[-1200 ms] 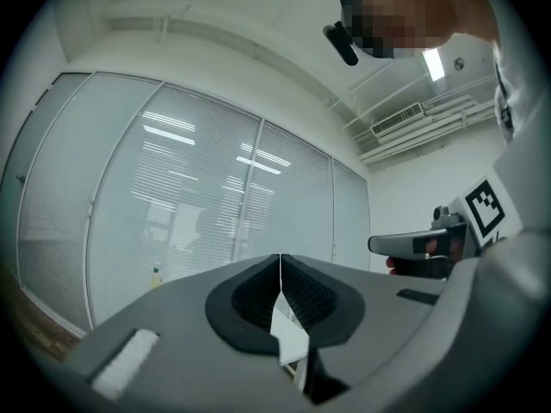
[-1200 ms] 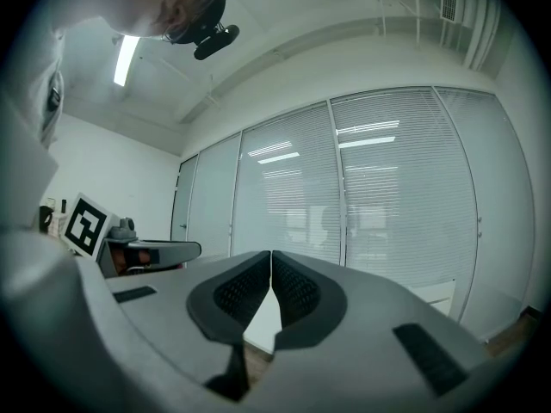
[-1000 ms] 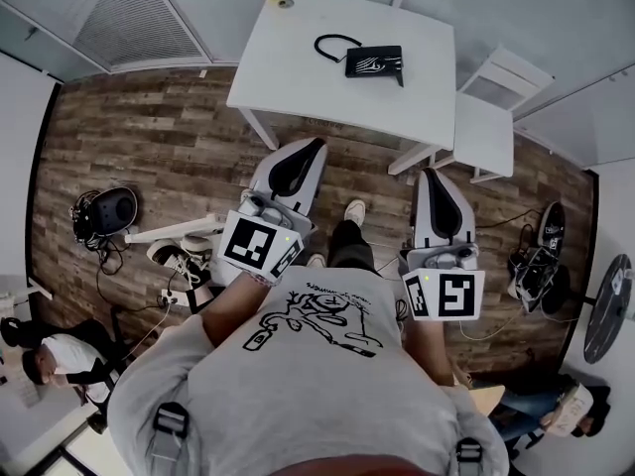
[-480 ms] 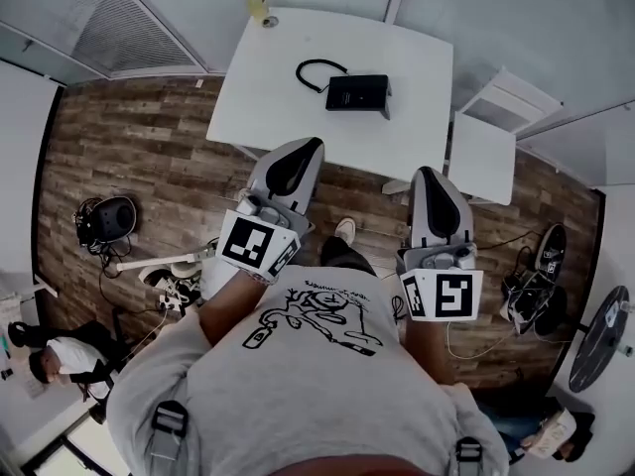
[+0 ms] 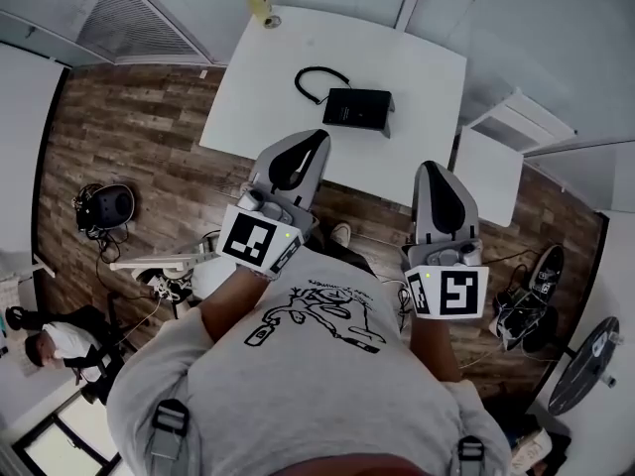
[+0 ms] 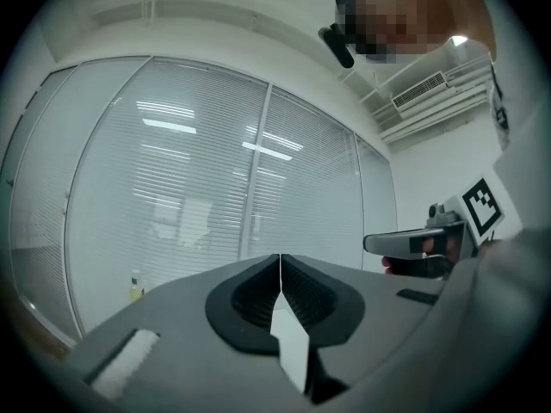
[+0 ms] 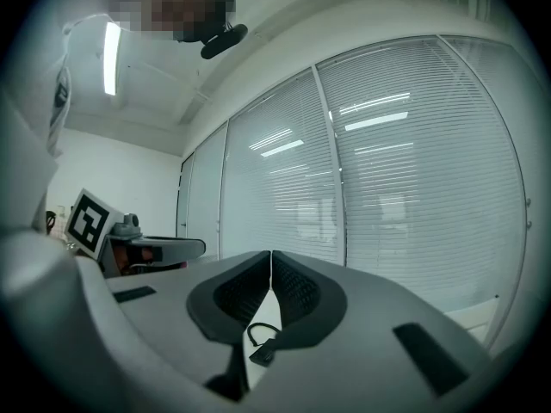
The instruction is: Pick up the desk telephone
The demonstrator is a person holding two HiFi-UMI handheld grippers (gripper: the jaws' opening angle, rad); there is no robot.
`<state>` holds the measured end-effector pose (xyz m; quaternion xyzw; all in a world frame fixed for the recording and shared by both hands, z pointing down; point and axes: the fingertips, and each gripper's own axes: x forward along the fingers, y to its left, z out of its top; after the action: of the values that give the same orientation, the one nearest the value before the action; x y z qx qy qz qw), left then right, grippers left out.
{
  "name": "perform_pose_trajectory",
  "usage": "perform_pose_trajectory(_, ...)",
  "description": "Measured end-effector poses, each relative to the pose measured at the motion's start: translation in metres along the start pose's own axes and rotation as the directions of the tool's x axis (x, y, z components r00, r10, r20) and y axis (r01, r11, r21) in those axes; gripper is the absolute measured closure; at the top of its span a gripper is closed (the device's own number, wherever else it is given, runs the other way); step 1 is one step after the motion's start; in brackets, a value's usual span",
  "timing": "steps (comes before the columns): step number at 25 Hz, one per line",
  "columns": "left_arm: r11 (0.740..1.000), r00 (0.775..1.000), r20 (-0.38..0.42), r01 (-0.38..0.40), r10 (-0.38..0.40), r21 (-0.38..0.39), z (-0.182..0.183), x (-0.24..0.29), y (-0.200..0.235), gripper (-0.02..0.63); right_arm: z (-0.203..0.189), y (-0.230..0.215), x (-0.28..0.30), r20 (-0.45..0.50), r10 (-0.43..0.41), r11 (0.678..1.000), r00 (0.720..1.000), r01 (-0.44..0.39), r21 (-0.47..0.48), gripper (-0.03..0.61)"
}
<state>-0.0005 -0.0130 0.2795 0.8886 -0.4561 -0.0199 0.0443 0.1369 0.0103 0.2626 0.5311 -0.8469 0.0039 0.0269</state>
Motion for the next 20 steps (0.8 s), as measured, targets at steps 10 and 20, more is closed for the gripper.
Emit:
perform_pose_trajectory(10, 0.999, 0.999, -0.016, 0.028, -0.028, -0.022, -0.007, 0.044, 0.054, 0.608, -0.001, 0.000, 0.073, -0.026, 0.025, 0.999, 0.999, -0.025, -0.020, 0.572)
perform_pose_trajectory(20, 0.994, 0.995, -0.018, 0.099, -0.100, -0.047, 0.002, 0.102, 0.138, 0.609, 0.013, 0.000, 0.184, -0.041, -0.008, 0.999, 0.999, 0.006, -0.044, 0.571)
